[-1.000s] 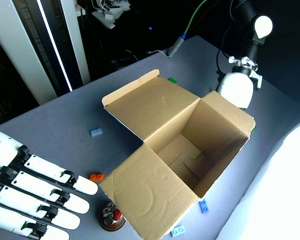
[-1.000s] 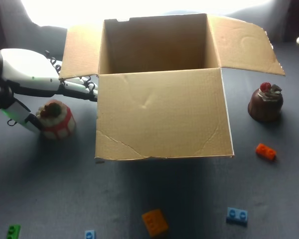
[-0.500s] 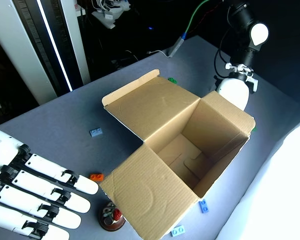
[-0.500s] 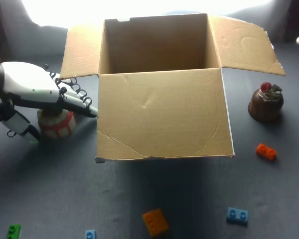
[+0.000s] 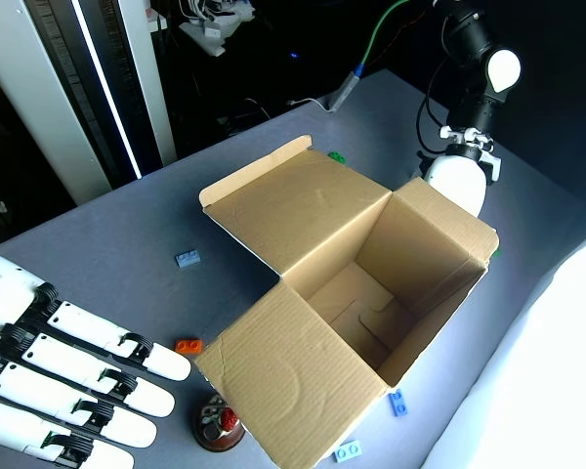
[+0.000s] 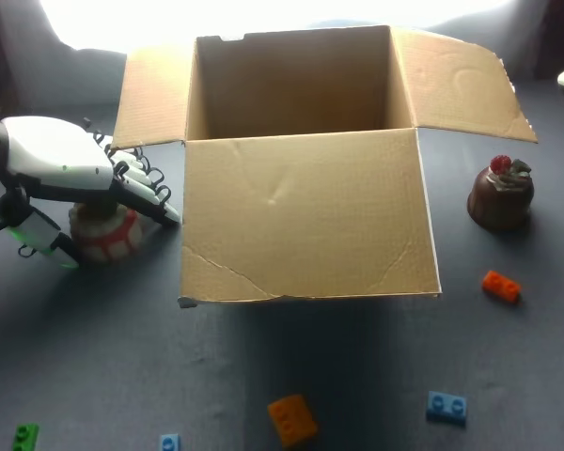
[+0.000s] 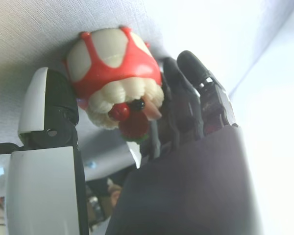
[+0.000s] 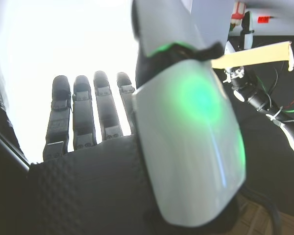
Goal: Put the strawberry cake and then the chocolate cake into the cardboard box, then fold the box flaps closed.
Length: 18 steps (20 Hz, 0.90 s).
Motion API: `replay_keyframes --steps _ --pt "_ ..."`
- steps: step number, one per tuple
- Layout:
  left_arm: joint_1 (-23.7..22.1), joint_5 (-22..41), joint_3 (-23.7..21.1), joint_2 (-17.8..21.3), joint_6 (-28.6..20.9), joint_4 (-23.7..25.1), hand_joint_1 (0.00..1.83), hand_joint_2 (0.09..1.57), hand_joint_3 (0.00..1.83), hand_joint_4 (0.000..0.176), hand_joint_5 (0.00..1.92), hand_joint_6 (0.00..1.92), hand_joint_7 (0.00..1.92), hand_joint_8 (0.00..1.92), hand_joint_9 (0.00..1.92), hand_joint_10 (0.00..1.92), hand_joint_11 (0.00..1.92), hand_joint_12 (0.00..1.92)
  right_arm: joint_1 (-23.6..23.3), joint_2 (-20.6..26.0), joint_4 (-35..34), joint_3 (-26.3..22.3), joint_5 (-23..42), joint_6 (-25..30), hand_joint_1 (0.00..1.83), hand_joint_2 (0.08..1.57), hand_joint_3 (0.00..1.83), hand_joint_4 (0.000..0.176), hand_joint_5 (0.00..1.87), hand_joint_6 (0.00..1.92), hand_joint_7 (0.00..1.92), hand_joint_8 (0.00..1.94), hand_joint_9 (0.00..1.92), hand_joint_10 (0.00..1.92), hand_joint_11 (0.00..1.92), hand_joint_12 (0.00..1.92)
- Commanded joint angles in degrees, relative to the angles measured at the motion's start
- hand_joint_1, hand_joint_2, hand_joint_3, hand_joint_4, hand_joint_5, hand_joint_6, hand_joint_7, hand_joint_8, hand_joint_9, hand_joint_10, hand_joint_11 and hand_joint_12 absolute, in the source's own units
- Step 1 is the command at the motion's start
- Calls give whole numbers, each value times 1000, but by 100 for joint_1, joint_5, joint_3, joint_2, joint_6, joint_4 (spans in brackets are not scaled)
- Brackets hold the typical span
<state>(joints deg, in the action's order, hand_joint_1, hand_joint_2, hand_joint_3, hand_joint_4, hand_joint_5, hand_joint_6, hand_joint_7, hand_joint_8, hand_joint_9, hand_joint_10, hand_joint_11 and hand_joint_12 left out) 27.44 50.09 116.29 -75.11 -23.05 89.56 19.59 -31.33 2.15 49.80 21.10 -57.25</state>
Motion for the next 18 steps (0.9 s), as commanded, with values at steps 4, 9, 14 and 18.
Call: replay_keyframes --steps 4,9,14,18 --pt "36 -20 3 20 36 -125 1288 977 0 76 453 202 40 1078 65 1341 15 1659 -37 54 -58 27 618 -26 1042 1051 2 12 21 0 53 0 69 0 0 296" --pt "74 -20 -50 50 34 -141 1316 1075 23 11 191 1535 22 1718 97 1859 202 1917 -36 55 -58 28 614 -36 1028 1052 2 11 24 2 67 4 81 3 0 368" --pt "79 -19 -51 70 13 -202 1232 1394 1 0 541 1669 424 1807 423 1903 399 1921 -36 55 -58 28 614 -57 1049 1045 0 8 38 3 63 1 75 1 0 348" --pt "78 0 -62 111 -14 -202 1248 1387 0 0 548 1602 443 1806 457 1921 469 1921 -36 55 -58 28 612 -64 1056 1047 1 7 43 4 64 2 78 3 0 340"
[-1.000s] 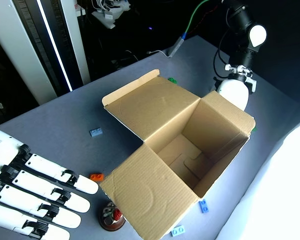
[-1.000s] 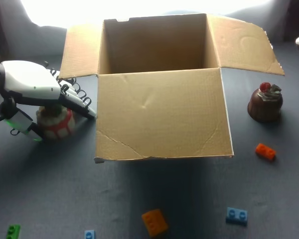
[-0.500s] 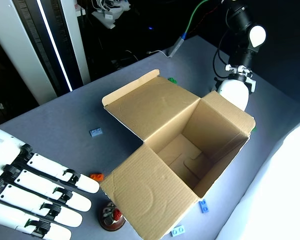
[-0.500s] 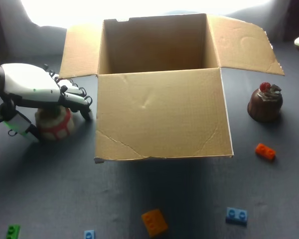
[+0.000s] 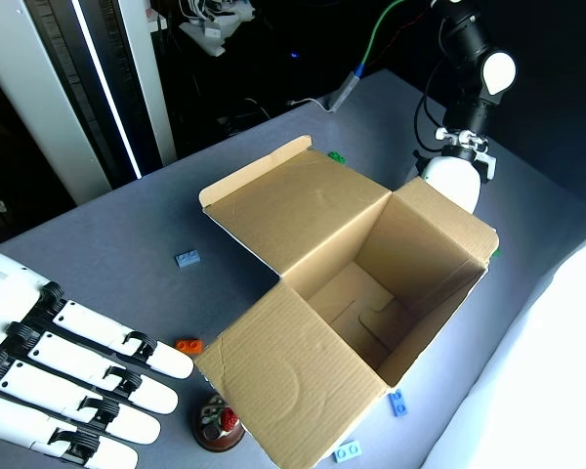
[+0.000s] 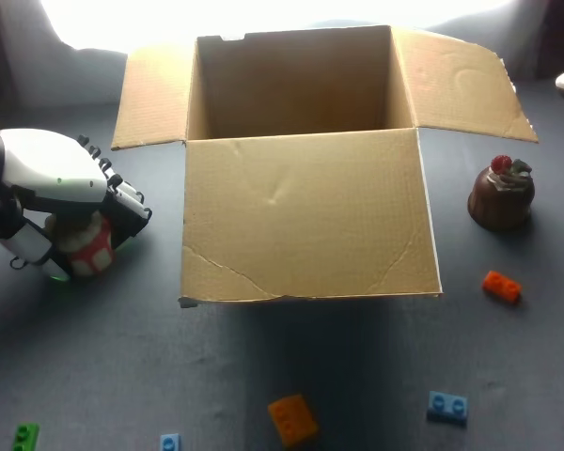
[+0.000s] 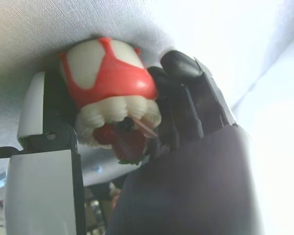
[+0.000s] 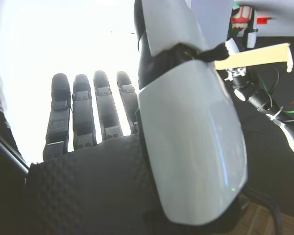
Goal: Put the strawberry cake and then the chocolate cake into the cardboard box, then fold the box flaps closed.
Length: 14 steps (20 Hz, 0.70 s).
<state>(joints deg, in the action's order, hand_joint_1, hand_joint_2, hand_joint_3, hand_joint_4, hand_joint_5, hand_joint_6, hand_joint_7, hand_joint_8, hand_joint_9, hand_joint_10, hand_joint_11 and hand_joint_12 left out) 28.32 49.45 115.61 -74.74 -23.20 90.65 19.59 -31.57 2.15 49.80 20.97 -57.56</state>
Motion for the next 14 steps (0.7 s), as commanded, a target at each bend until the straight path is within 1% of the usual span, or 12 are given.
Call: replay_keyframes --steps 1,3,4,6,7,8,9,11,12,13,14 --pt "-22 76 13 89 -11 -312 1247 1388 0 0 543 1615 446 1803 456 1921 469 1921 -36 79 -58 28 626 -35 1050 1043 0 8 41 2 68 2 83 3 0 380" --pt "-100 114 9 141 -35 -310 1251 1385 0 0 547 1587 454 1806 467 1921 474 1921 -36 79 -58 28 626 -38 1022 1055 4 13 22 0 59 0 61 0 0 348" --pt "-170 136 7 177 -42 -306 1255 1380 0 0 552 1567 463 1793 479 1921 493 1921 -36 79 -58 28 626 -40 1047 1054 3 13 22 0 60 0 53 0 0 291" --pt "-354 189 2 252 -89 -174 1267 1373 0 0 548 1505 484 1809 496 1921 480 1921 -36 79 -58 28 624 -45 1030 1061 6 7 37 6 71 4 56 5 0 277" --pt "-462 237 -4 291 -138 -86 1269 1372 0 0 549 1499 485 1812 498 1919 480 1921 -36 79 -58 28 623 -46 1040 1058 4 4 45 6 83 5 70 8 0 331" --pt "-556 265 -23 345 -180 10 1262 1376 0 0 532 1535 483 1810 494 1916 467 1921 -36 79 -58 28 622 -47 1038 1061 4 0 44 4 81 2 80 8 0 389" --pt "-670 305 -63 416 -219 125 1266 1373 0 0 559 1507 472 1815 491 1920 478 1921 -36 79 -58 28 622 -49 1043 1050 0 0 56 5 90 3 90 8 0 441" --pt "-858 369 -136 554 -307 339 1260 1379 0 0 537 1542 463 1828 488 1921 478 1921 -36 79 -58 28 622 -51 1041 1054 1 0 49 1 80 0 80 1 0 398" --pt "-956 404 -176 623 -351 442 1251 1385 3 0 521 1589 452 1828 484 1915 459 1921 -35 79 -58 28 622 -53 1031 1062 4 0 37 2 73 1 59 3 0 325" --pt "-1078 432 -236 700 -401 583 1245 1391 5 0 500 1630 450 1831 477 1917 450 1921 -35 79 -58 28 622 -54 1030 1065 5 0 42 5 79 4 56 4 0 309" --pt "-1193 459 -307 777 -428 705 1247 1385 1 0 498 1637 472 1795 491 1894 448 1921 -35 79 -58 28 622 -56 1029 1063 4 1 45 5 86 4 66 6 0 355"
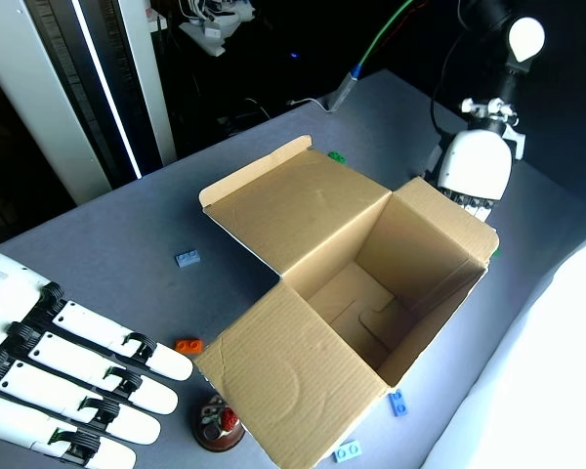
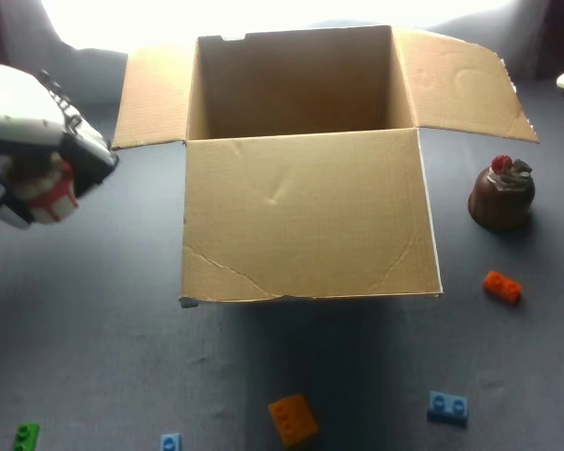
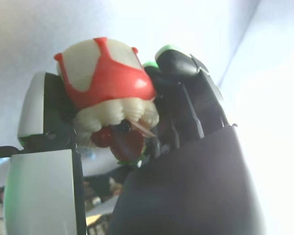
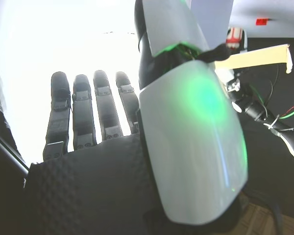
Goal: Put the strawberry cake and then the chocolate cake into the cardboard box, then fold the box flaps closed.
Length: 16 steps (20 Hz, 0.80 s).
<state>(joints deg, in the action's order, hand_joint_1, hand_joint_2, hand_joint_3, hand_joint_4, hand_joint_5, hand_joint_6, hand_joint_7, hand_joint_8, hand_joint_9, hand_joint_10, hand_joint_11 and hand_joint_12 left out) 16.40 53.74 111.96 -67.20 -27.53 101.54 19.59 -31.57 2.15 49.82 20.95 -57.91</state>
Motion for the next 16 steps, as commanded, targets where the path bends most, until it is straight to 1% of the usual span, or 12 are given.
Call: replay_keyframes --steps 1,3,4,6,8,10,11,12,13,14,15,16 --pt "-135 45 -17 106 -18 -267 1247 1385 1 0 498 1633 473 1797 494 1888 435 1921 -35 79 -58 26 624 -22 1028 1068 5 0 44 3 84 2 66 4 0 342" --pt "-418 60 -105 229 -100 -35 1260 1378 0 0 515 1549 484 1810 504 1906 454 1921 -35 80 -58 26 624 -25 1042 1067 4 2 60 6 94 3 82 7 0 370" --pt "-568 71 -116 271 -149 101 1262 1376 0 0 519 1543 485 1804 508 1905 458 1921 -34 80 -58 26 624 -27 1041 1071 5 4 33 6 73 4 36 11 0 247" --pt "-812 106 -117 323 -209 291 1259 1374 0 0 524 1563 483 1793 512 1889 481 1921 -31 81 -58 26 624 -29 1051 1064 1 0 24 2 58 1 24 5 0 105" --pt "-1101 147 -121 377 -248 492 1262 1367 0 0 525 1559 501 1771 526 1870 472 1921 -31 81 -58 26 624 -30 1032 1069 3 1 23 0 58 1 46 7 0 143" --pt "-1347 163 -119 415 -282 709 1277 1357 0 0 569 1466 498 1786 529 1874 461 1921 -30 82 -58 26 624 -32 1030 1064 0 0 23 2 70 2 62 6 0 293" --pt "-1505 173 -110 431 -307 832 1281 1362 0 0 572 1444 486 1825 510 1902 453 1921 -30 82 -58 26 624 -33 1016 1067 1 5 23 2 71 1 65 5 0 340" --pt "-1603 176 -104 437 -326 891 1281 1365 0 0 558 1444 486 1831 507 1917 451 1921 -29 82 -58 26 624 -33 1005 1073 3 4 24 1 79 2 77 6 0 380" --pt "-1750 202 -85 441 -346 948 1281 1364 0 0 562 1442 490 1826 505 1920 452 1921 -27 82 -58 26 624 -33 1013 1074 3 9 33 3 81 1 80 5 0 342" --pt "-1868 204 -77 440 -354 1014 1288 1353 0 0 600 1398 498 1801 518 1914 493 1921 -26 82 -58 26 624 -34 1010 1065 0 5 47 6 79 0 85 4 0 309" --pt "-1997 210 -75 436 -369 1083 1287 1355 0 0 592 1413 490 1817 519 1903 485 1921 -25 82 -58 27 624 -34 1009 1059 0 5 55 6 80 0 93 5 0 326" --pt "-2121 227 -75 430 -382 1139 1282 1360 1 0 573 1446 485 1827 513 1903 488 1921 -25 82 -58 27 624 -35 1024 1054 0 5 55 4 76 0 80 2 0 296"
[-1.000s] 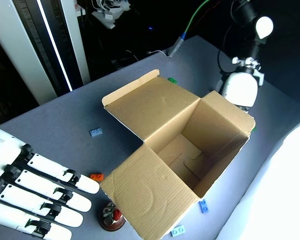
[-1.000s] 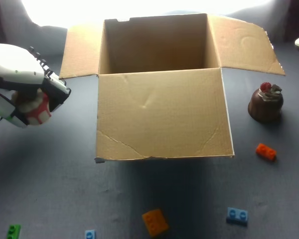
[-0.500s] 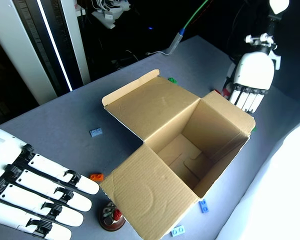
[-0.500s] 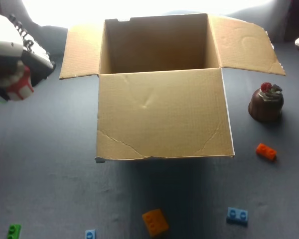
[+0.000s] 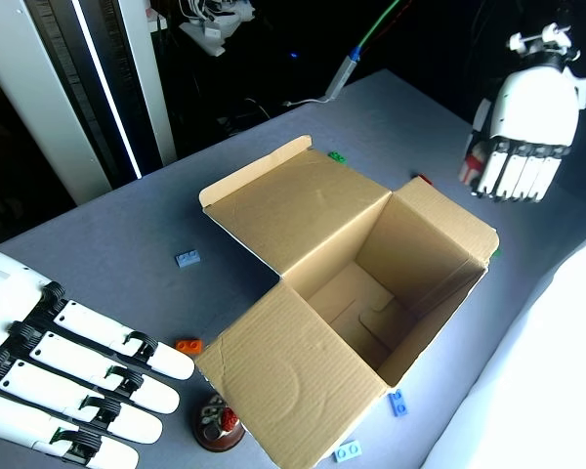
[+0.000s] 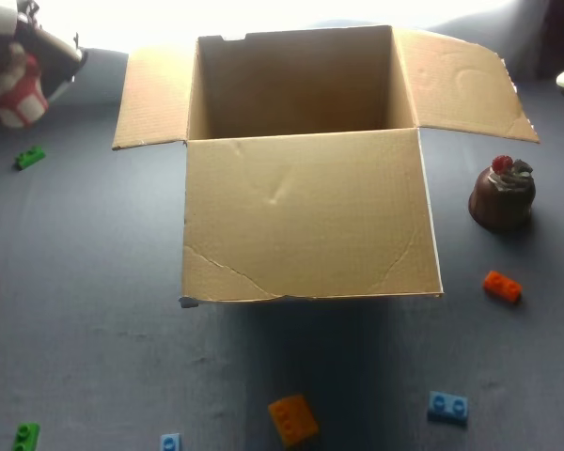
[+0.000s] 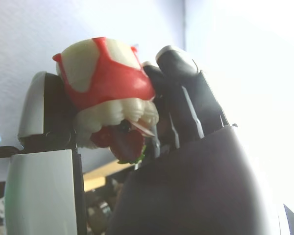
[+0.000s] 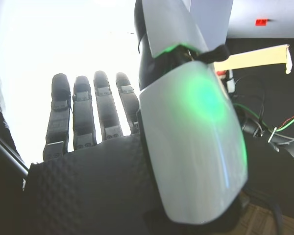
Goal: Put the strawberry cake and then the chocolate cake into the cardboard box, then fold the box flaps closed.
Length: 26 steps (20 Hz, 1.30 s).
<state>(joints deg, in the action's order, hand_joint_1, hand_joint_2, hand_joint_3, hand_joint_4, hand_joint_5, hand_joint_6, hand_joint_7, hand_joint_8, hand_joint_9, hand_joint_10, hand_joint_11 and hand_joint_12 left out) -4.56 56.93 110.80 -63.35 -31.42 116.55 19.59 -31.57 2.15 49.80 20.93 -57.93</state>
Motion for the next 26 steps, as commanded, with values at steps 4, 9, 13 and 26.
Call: replay_keyframes --steps 4,9,13,26 --pt "-447 -8 96 -31 -64 -106 1289 1361 0 0 543 1426 501 1832 525 1905 465 1921 -26 82 -58 29 626 -36 1046 1050 0 4 46 1 120 6 87 3 0 315" --pt "-791 160 164 -231 -156 26 1293 1347 0 0 571 1403 527 1789 540 1873 452 1921 -26 81 -58 28 626 -36 1046 1052 0 0 55 4 89 2 81 2 0 268" --pt "-1019 232 134 -481 -195 142 1278 1365 3 0 533 1470 493 1828 517 1911 479 1921 -25 80 -58 28 611 -36 1035 1059 1 4 48 4 88 1 86 1 0 271" --pt "-944 188 -597 -1043 -196 312 1274 1368 1 0 530 1489 482 1833 522 1899 480 1921 -19 76 -58 28 599 -36 1039 1052 0 8 55 9 84 3 87 3 0 359"
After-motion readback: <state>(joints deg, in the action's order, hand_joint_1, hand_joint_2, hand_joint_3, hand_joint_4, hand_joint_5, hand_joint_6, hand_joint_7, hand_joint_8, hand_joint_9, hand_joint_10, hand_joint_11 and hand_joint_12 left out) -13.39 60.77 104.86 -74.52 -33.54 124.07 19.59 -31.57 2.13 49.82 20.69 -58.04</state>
